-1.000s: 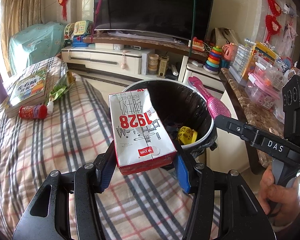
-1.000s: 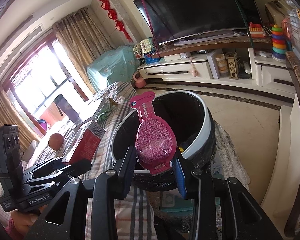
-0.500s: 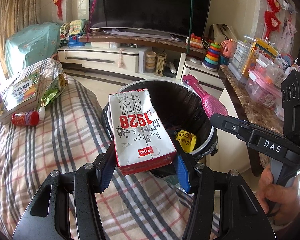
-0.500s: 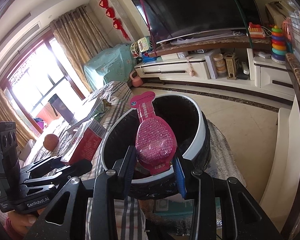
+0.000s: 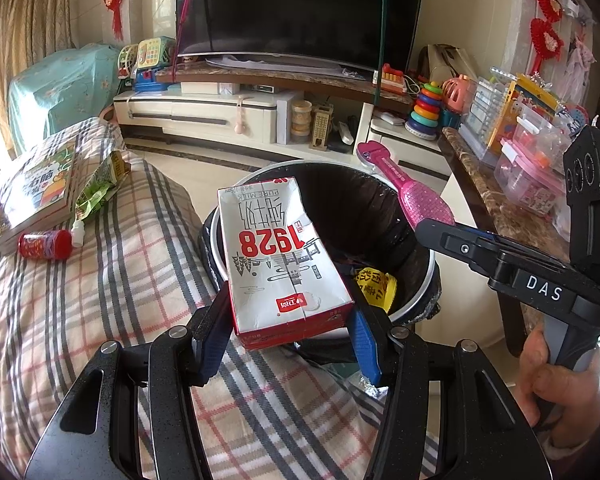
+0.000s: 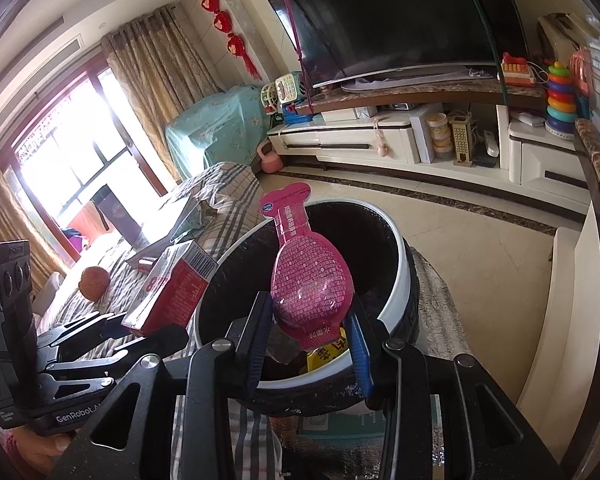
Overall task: Collect trash
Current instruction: 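Carry the milk carton and pink bottle over the black bin, then open both tools to drop the carton and bottle into the bin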
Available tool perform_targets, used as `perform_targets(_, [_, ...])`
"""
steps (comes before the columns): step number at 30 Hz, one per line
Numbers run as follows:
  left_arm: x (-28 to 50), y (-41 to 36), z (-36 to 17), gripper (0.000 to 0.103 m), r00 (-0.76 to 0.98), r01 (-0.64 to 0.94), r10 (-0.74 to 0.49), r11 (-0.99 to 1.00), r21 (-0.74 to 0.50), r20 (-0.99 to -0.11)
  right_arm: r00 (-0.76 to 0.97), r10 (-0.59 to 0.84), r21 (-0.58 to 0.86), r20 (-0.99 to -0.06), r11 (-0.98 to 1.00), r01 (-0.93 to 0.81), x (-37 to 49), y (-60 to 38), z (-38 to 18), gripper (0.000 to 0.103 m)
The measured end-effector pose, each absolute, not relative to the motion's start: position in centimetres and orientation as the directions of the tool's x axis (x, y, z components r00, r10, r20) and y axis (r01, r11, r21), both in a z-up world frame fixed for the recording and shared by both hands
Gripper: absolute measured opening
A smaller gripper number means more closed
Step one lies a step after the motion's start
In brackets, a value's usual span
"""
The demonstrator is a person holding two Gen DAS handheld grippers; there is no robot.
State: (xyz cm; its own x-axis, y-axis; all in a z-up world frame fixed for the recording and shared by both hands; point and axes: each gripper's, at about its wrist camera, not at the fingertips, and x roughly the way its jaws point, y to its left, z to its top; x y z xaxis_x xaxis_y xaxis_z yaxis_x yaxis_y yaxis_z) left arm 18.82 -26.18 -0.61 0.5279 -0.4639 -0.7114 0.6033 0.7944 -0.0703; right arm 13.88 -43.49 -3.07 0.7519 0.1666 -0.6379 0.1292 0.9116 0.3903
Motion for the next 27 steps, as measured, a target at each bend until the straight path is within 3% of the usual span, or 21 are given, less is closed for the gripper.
perform_targets(27, [20.9,-27.6,-0.9,0.053,0.516,0.610,-0.453,0.790,-0.060,-0.727,0.716,0.156,0.351,-0.680,0.927,0.131,16.2,-43.7,-3.6,0.037])
